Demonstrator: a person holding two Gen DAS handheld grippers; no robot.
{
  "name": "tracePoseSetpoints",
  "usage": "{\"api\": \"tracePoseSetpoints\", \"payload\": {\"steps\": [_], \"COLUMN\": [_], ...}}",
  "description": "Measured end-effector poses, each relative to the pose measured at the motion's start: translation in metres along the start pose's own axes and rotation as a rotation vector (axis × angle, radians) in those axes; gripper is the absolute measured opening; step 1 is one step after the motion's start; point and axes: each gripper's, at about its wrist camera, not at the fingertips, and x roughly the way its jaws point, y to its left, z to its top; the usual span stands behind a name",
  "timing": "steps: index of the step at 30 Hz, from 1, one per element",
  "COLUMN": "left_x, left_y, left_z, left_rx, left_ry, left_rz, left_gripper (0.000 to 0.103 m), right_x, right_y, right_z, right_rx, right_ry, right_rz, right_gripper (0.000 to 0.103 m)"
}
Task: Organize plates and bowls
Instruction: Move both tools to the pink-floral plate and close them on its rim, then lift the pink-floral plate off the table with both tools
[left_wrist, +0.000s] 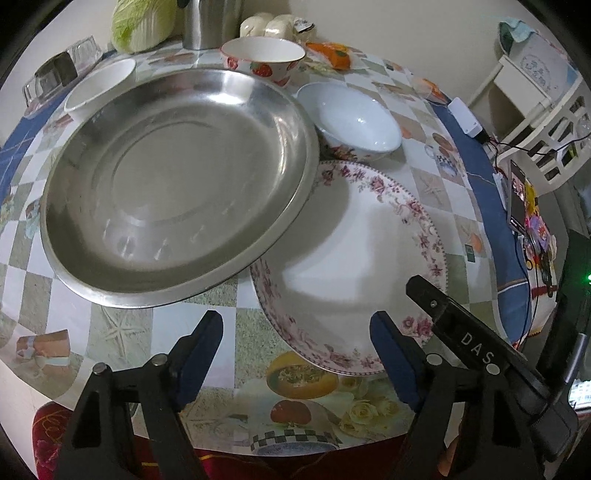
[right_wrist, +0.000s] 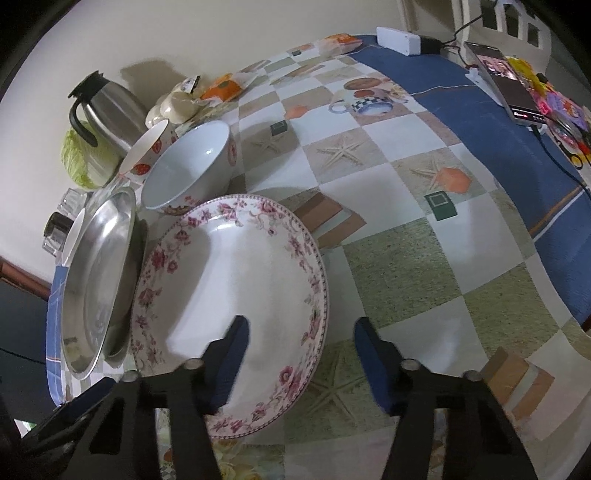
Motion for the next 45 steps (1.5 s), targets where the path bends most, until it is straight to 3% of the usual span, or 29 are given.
{"api": "tracePoseSetpoints", "payload": {"steps": [1, 3, 12, 16, 30, 39, 45], "left_x": [0.001, 0.006, 0.015, 0.021, 0.038, 0.044, 0.048], "left_y": [0.001, 0.005, 0.015, 0.017, 0.006, -0.005, -0.007], "left_z": [0.000, 0.000, 0.000, 0.000, 0.001, 0.009, 0.015], "left_rx": [-0.006, -0.025, -0.074, -0.087, -0.078, -0.055, -0.058], "left_ry": [0.005, 0.021, 0.044, 0.064, 0.101, 0.082, 0.064], "left_rz": [-0.002, -0.008, -0.003, -0.003, -0.004, -0.036, -0.067], "left_gripper": [0.081, 0.068, 0.050, 0.045, 0.044, 0.028, 0.026], "right_x": [0.001, 0.002, 0.005, 0.004, -0.004, -0.004, 0.002], "right_y": [0.001, 0.002, -0.001, -0.001, -0.022, -0.032, -0.048], "right_z": [0.000, -0.001, -0.001, -0.001, 0.002, 0.002, 0.002], "right_rx": [-0.002, -0.009, -0.013, -0.017, 0.035, 0.089, 0.168], "right_ry": [0.002, 0.006, 0.017, 0.013, -0.014, -0.017, -0.007], "right_rz": [0.001, 0.002, -0.025, -0.032, -0.103, -0.068, 0.042], "right_gripper": [0.048, 0.035, 0.013, 0.013, 0.013, 0.013, 0.013]}}
